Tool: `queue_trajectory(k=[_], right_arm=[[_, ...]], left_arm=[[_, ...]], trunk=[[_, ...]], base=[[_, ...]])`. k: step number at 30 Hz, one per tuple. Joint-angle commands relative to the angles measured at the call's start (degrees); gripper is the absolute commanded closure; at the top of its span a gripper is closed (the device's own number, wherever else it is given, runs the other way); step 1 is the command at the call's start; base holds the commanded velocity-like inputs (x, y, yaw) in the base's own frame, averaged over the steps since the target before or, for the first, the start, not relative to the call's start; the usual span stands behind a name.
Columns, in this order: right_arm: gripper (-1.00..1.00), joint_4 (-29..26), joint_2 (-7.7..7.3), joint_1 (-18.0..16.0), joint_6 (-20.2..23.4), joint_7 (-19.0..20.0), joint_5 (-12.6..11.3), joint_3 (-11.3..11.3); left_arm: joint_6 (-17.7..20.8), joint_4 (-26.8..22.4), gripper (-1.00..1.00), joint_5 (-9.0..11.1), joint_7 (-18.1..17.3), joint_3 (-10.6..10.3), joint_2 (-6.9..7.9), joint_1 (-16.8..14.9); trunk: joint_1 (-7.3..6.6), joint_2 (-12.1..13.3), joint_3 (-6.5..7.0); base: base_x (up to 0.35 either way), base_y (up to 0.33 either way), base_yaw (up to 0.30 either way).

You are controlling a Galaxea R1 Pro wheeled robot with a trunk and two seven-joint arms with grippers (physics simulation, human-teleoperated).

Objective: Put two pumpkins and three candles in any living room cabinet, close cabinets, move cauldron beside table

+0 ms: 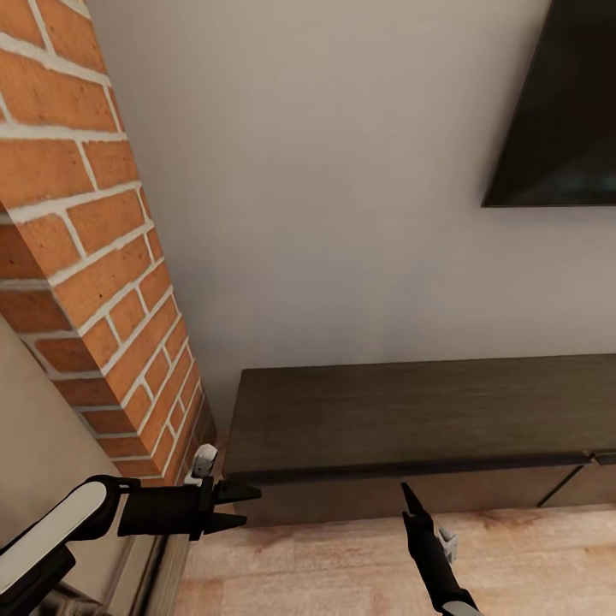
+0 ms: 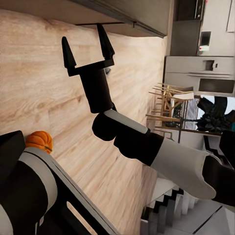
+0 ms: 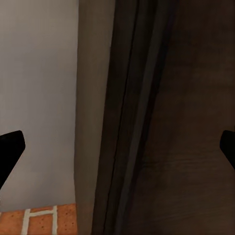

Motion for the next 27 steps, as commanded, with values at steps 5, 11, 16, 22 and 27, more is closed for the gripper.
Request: queue_trajectory(k=[5, 11, 16, 22, 27], right_arm=[[-1.0, 0.0, -0.1, 0.0, -0.2, 0.2, -0.3, 0.5], [-1.0, 0.0, -0.17, 0.0, -0.1, -0.3, -0.3, 0.5], [-1.0, 0.0, -0.18, 0.0, -0.2, -0.5, -0.3, 0.5], [-1.0, 0.0, -0.18, 0.0, -0.5, -0.5, -0.3, 0.5], [-1.0, 0.0, -0.18, 0.0, -0.6, -0.5, -0.3, 0.5]], left_arm=[[0.0, 0.0, -1.0, 0.3, 0.2, -0.1, 0.09, -0.1], [0.0, 0.0, -1.0, 0.3, 0.2, -0.1, 0.02, -0.1], [0.0, 0.1, -1.0, 0.3, 0.2, -0.1, 0.01, -0.1], [0.0, 0.1, -1.0, 0.3, 0.2, -0.1, 0.01, -0.1], [0.0, 0.0, -1.0, 0.3, 0.1, 0.0, 0.04, -0.1]], trunk=[[0.21, -0.4, -0.23], [0.21, -0.4, -0.23], [0.21, -0.4, -0.23], [0.21, -0.4, -0.23], [0.21, -0.4, -0.23]], base=[[0.0, 0.0, 0.0], [0.0, 0.0, 0.0], [0.0, 0.0, 0.0], [0.074, 0.0, 0.0], [0.032, 0.0, 0.0]])
